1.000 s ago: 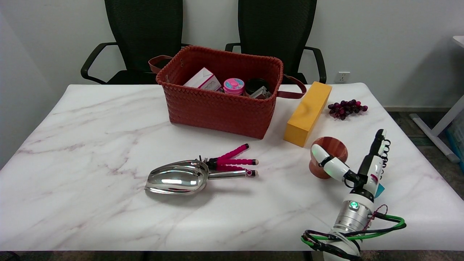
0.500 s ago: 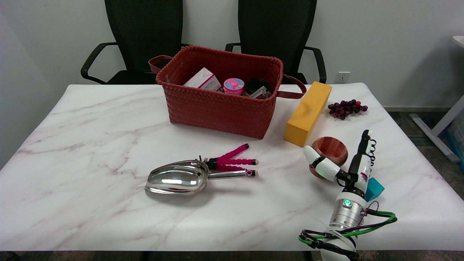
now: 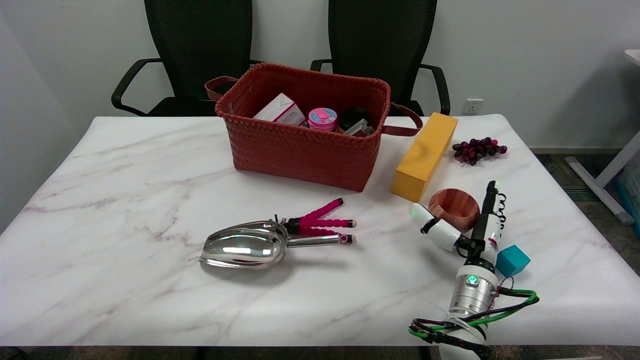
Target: Pick up the wooden mortar.
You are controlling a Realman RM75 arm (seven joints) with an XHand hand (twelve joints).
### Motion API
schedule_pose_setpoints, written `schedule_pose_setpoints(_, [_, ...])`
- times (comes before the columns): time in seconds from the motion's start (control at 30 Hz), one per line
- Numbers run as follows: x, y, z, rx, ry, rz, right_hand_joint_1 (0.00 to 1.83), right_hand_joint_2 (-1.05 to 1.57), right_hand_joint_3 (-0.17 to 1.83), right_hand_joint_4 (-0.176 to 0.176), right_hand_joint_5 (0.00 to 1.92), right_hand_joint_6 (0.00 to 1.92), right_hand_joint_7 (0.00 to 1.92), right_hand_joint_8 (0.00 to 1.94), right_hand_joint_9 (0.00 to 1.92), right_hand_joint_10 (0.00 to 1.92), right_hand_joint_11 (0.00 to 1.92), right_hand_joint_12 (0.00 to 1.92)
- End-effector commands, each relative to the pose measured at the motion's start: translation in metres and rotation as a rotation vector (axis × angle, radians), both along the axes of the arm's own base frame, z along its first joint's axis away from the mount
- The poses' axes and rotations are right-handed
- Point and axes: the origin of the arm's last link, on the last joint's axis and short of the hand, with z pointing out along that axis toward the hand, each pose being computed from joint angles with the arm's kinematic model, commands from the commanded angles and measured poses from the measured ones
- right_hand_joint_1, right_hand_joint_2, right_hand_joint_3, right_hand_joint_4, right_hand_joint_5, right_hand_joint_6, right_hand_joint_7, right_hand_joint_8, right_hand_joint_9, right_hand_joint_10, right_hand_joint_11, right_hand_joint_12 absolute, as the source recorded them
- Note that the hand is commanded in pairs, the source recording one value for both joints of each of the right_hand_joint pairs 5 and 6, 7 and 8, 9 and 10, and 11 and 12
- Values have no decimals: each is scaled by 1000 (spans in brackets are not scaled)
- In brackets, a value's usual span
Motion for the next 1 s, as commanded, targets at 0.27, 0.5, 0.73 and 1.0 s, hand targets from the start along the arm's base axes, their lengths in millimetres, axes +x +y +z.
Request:
schedule_pose_setpoints(0.27, [-7, -3, 2, 4, -36, -7, 1138, 391, 296, 0, 0, 0, 0, 0, 0, 0, 0, 0])
schedule_pose_setpoints(0.5, [-9, -2, 3, 2, -52, -6, 1155, 451, 316, 0, 0, 0, 0, 0, 0, 0, 0, 0])
schedule_pose_setpoints(0.73, [-13, -4, 3, 19, -76, 7, 1162, 477, 359, 0, 0, 0, 0, 0, 0, 0, 0, 0])
schedule_pose_setpoints(1.0, [-13, -4, 3, 19, -77, 8, 1173, 536, 422, 0, 0, 0, 0, 0, 0, 0, 0, 0])
